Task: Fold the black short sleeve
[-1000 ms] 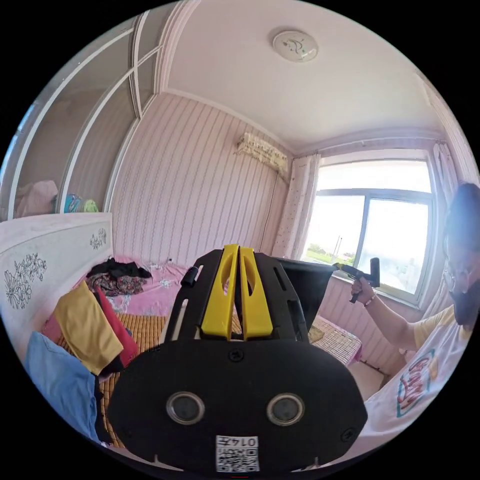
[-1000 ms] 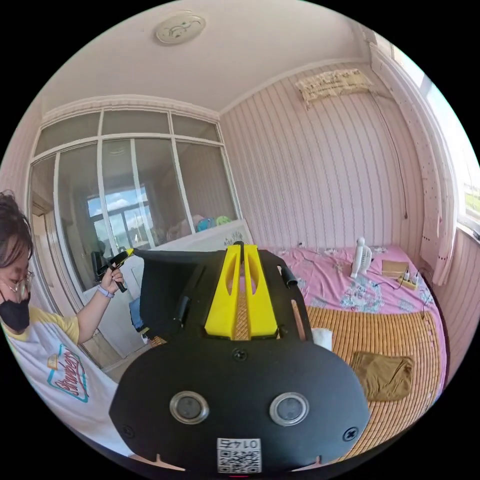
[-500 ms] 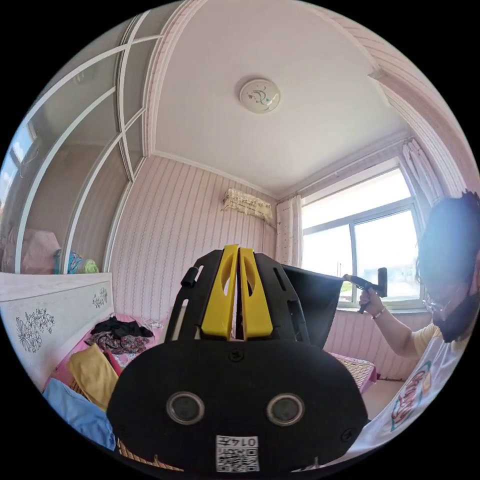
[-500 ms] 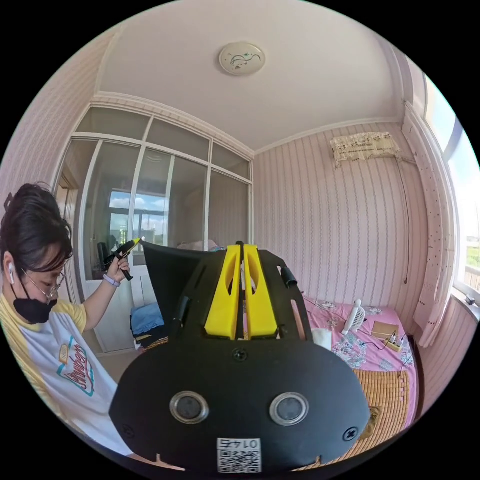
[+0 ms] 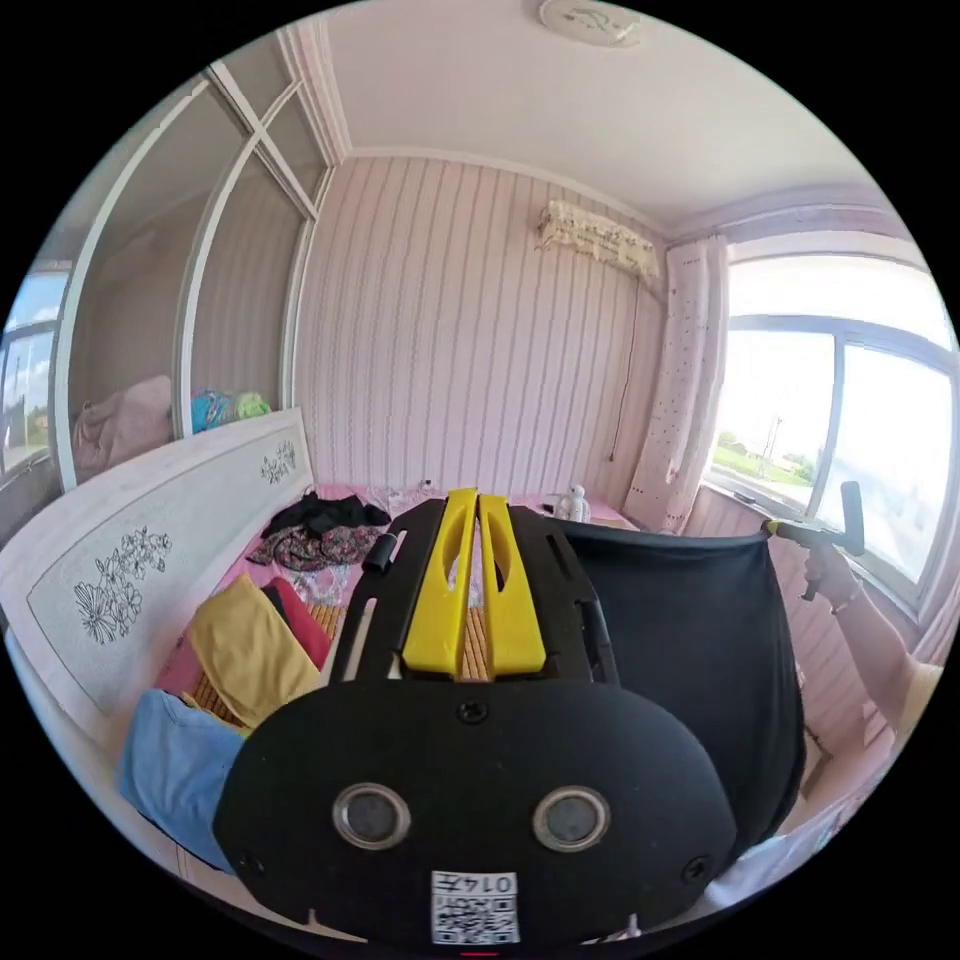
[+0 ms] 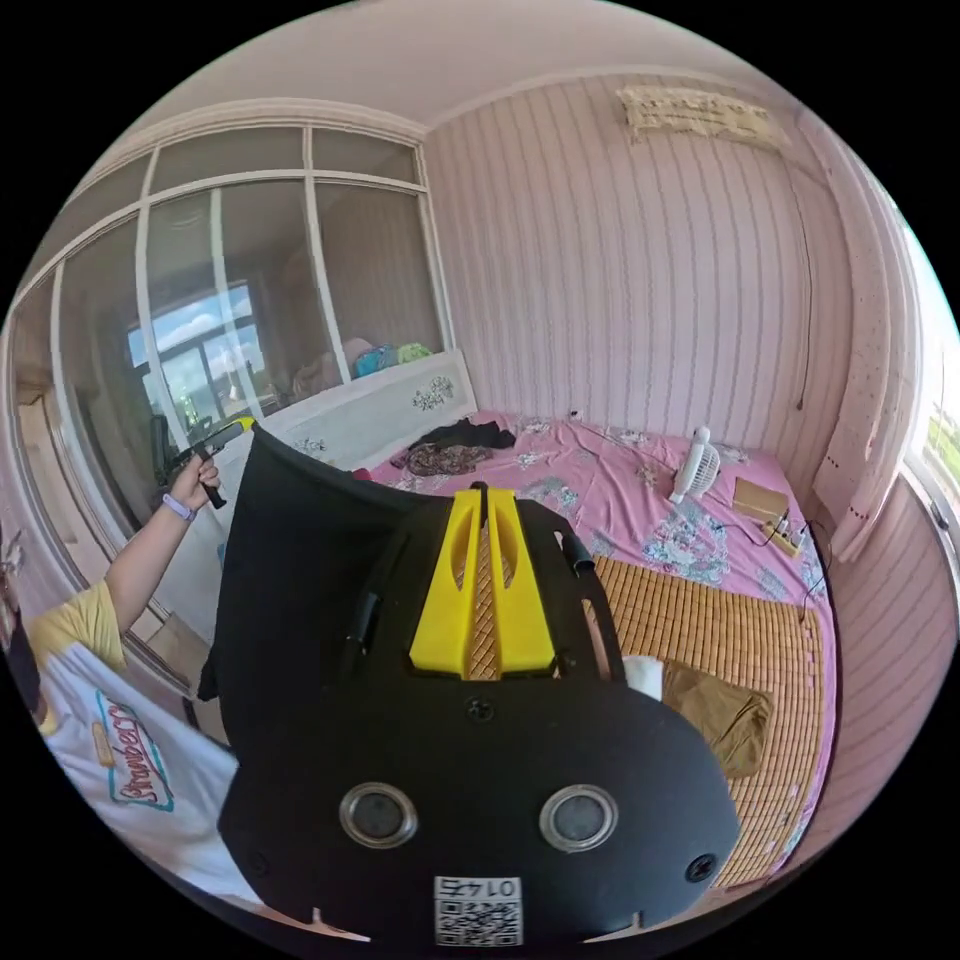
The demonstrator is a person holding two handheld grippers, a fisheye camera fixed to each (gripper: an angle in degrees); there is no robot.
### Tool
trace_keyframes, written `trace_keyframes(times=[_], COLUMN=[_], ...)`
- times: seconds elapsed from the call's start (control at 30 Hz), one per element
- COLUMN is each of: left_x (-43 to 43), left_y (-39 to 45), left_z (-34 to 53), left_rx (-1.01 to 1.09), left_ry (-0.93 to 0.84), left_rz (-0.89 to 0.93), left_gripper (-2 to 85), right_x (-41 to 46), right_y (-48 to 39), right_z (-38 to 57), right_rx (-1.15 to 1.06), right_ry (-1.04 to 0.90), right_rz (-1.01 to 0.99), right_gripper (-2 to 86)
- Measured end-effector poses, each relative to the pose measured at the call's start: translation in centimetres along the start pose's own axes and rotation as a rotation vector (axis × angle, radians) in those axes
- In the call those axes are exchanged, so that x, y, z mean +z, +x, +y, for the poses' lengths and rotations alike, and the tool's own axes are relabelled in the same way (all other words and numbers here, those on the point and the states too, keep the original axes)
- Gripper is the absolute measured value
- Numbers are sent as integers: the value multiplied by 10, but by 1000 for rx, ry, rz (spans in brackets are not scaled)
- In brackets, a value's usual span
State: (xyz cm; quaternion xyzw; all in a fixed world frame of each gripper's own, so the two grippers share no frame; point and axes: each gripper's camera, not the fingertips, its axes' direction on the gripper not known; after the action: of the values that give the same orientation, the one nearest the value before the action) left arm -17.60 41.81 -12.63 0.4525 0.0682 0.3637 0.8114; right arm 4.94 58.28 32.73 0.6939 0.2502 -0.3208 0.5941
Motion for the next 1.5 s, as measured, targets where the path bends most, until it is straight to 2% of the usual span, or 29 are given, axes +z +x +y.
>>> trace_keyframes(times=[0.1,0.13,0.2,0.27,0.37,0.47,0.53,0.7,0.9,1.03,1.2,1.4,1.5], left_x=[34,33,21,11,15,46,79,150,208,229,240,248,252], left_y=[2,1,2,8,15,7,-7,-42,-80,-80,-81,-82,-92], left_z=[-10,-26,-51,-68,-68,-33,15,142,284,340,366,376,379], left_rx=[-10,-35,-58,-23,71,107,95,-41,-291,-237,-210,-132,-161], left_ry=[6,80,217,316,324,225,85,-250,-579,-788,-886,-944,-958], left_rz=[-31,-8,41,52,68,94,90,116,75,15,23,74,59], left_gripper=[-10,-10,-10,-10,-10,-10,-10,-10,-10,-10,-10,-8,-1], right_x=[6,-1,-36,-54,-50,-14,17,130,211,230,232,227,226], right_y=[22,24,25,17,7,14,25,70,96,94,88,80,78], right_z=[-30,-38,-68,-81,-77,-35,6,160,302,349,388,410,413], right_rx=[92,110,123,63,-36,-63,-43,179,472,500,503,521,537], right_ry=[106,157,383,472,456,346,249,-86,-333,-468,-583,-644,-641], right_rz=[25,16,-44,-26,34,62,59,10,-36,-18,0,4,62], right_gripper=[3,3,3,3,3,3,4,4,4,5,7,16,32])
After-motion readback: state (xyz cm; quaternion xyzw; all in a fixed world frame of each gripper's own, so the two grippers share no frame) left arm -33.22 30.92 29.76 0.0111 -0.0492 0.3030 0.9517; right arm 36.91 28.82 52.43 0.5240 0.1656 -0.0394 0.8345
